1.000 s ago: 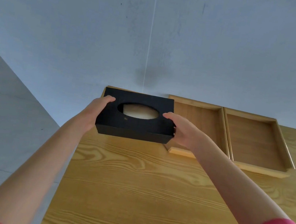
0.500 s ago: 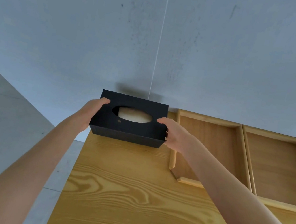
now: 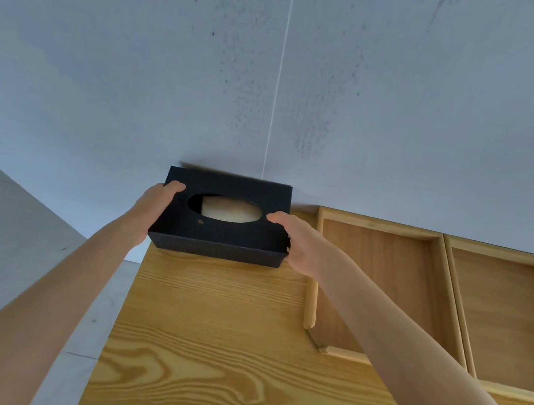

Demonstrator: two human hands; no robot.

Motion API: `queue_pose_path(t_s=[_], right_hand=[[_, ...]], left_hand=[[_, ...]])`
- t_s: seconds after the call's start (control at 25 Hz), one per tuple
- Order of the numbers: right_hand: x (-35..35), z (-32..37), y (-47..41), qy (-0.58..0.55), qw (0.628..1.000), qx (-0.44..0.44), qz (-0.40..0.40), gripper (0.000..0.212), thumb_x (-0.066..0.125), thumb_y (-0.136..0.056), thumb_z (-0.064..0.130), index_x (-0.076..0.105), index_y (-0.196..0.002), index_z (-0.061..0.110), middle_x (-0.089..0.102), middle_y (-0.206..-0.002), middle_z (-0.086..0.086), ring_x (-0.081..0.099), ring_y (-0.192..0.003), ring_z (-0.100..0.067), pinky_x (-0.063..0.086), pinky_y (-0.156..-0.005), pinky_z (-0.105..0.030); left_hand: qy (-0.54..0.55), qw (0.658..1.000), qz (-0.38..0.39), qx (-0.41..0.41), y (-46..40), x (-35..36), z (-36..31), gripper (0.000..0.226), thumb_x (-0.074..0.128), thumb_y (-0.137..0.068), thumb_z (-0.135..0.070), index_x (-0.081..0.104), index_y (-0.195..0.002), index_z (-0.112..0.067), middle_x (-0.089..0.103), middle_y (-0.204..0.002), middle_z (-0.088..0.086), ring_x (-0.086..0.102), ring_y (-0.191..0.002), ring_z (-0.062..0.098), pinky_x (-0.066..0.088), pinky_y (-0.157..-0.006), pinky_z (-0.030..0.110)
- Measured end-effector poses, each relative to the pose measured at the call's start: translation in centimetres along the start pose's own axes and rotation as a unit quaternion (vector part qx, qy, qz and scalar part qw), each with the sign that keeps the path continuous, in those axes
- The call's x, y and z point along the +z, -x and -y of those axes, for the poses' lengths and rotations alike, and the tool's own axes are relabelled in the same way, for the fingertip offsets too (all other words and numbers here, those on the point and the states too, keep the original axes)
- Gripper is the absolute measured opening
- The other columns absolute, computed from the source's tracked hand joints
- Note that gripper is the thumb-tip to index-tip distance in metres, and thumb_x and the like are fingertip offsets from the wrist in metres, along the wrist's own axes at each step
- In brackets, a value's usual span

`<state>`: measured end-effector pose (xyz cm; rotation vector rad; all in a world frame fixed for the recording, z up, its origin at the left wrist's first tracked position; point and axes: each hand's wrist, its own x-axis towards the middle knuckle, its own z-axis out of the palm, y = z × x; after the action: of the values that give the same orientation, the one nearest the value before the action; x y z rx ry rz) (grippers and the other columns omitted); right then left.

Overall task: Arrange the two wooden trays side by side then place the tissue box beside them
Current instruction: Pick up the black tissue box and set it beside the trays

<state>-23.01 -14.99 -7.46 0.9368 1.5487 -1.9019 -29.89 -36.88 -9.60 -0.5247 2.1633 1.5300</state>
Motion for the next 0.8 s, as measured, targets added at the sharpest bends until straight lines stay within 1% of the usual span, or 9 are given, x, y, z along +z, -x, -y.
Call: queue_pose_path(t_s=[0.08, 0.2, 0.32, 0.4, 0.48, 0.56, 0.64, 0.72, 0.8], right_hand=[[0.1, 0.1, 0.1, 0.008, 1.000, -0.006, 0.000, 0.048, 0.056, -0.087, 0.020, 0.039, -0.131, 0.009, 0.047, -0.133, -0.009, 0.043, -0.124, -0.024, 0.033, -0.110, -0.035], [0.2, 0.3, 0.2, 0.040, 0.999, -0.025, -0.003, 0.049, 0.053, -0.088, 0.021, 0.040, -0.133, 0.006, 0.041, -0.142, -0.015, 0.039, -0.131, -0.031, 0.031, -0.112, -0.043], [-0.1, -0.2, 0.5, 0.022, 0.999, -0.025, -0.006, 0.045, 0.052, -0.090, 0.020, 0.037, -0.131, 0.010, 0.046, -0.136, -0.008, 0.040, -0.127, -0.024, 0.032, -0.111, -0.038], [-0.1, -0.5, 1.0, 0.026, 0.999, -0.030, -0.004, 0.045, 0.051, -0.091, 0.019, 0.036, -0.132, 0.011, 0.046, -0.129, -0.005, 0.038, -0.128, -0.023, 0.031, -0.109, -0.036], [0.0, -0.8, 1.2, 0.032, 0.999, -0.038, -0.006, 0.046, 0.052, -0.090, 0.018, 0.034, -0.132, 0.012, 0.044, -0.135, -0.007, 0.037, -0.129, -0.023, 0.031, -0.108, -0.036], [0.3, -0.8, 1.2, 0.037, 0.998, -0.044, -0.007, 0.048, 0.053, -0.090, 0.019, 0.034, -0.133, 0.013, 0.041, -0.138, -0.007, 0.036, -0.129, -0.023, 0.030, -0.108, -0.035], [0.5, -0.8, 1.1, 0.039, 0.998, -0.045, -0.004, 0.051, 0.053, -0.089, 0.021, 0.031, -0.134, 0.013, 0.038, -0.141, -0.005, 0.033, -0.131, -0.023, 0.028, -0.110, -0.036], [0.6, -0.7, 0.9, 0.035, 0.999, -0.039, -0.001, 0.053, 0.054, -0.089, 0.022, 0.030, -0.136, 0.014, 0.036, -0.142, -0.005, 0.031, -0.133, -0.023, 0.027, -0.111, -0.036], [0.6, -0.6, 0.7, 0.039, 0.998, -0.040, 0.001, 0.053, 0.054, -0.089, 0.023, 0.030, -0.135, 0.013, 0.037, -0.141, -0.005, 0.033, -0.131, -0.022, 0.029, -0.110, -0.036]], left_hand=[[-0.012, 1.000, -0.001, 0.002, 0.0, 0.0, 0.0, 0.060, 0.045, -0.085, -0.041, 0.030, -0.137, -0.016, 0.029, -0.149, 0.005, 0.027, -0.135, 0.023, 0.024, -0.107, 0.038], [-0.040, 0.999, -0.005, 0.003, 0.2, 0.1, -0.3, 0.056, 0.043, -0.086, -0.041, 0.033, -0.135, -0.014, 0.036, -0.143, 0.007, 0.034, -0.129, 0.025, 0.029, -0.101, 0.038], [-0.080, 0.996, -0.012, 0.035, 1.0, 0.3, -0.6, 0.041, 0.042, -0.087, -0.036, 0.043, -0.120, -0.012, 0.054, -0.107, 0.006, 0.046, -0.100, 0.023, 0.034, -0.080, 0.034], [-0.086, 0.995, -0.023, 0.045, 1.3, 0.4, -0.7, 0.029, 0.042, -0.087, -0.034, 0.046, -0.108, -0.014, 0.052, -0.091, 0.002, 0.047, -0.094, 0.022, 0.034, -0.075, 0.033], [-0.077, 0.996, -0.025, 0.042, 1.6, 0.5, -0.7, 0.036, 0.042, -0.087, -0.035, 0.045, -0.115, -0.012, 0.050, -0.101, 0.004, 0.045, -0.101, 0.022, 0.033, -0.080, 0.033], [-0.071, 0.996, -0.030, 0.035, 1.5, 0.6, -0.7, 0.048, 0.041, -0.087, -0.036, 0.039, -0.128, -0.009, 0.045, -0.122, 0.008, 0.040, -0.115, 0.024, 0.030, -0.086, 0.034], [-0.066, 0.997, -0.034, 0.035, 1.0, 0.6, -0.9, 0.051, 0.040, -0.088, -0.035, 0.035, -0.133, -0.011, 0.039, -0.138, 0.010, 0.035, -0.126, 0.026, 0.030, -0.092, 0.035], [-0.066, 0.997, -0.033, 0.033, 0.5, 0.5, -1.0, 0.052, 0.040, -0.089, -0.035, 0.033, -0.135, -0.012, 0.035, -0.144, 0.010, 0.032, -0.130, 0.027, 0.029, -0.100, 0.037], [-0.080, 0.996, -0.035, 0.035, 0.1, 0.5, -1.1, 0.052, 0.039, -0.089, -0.035, 0.032, -0.135, -0.012, 0.035, -0.144, 0.011, 0.032, -0.130, 0.028, 0.030, -0.099, 0.038]])
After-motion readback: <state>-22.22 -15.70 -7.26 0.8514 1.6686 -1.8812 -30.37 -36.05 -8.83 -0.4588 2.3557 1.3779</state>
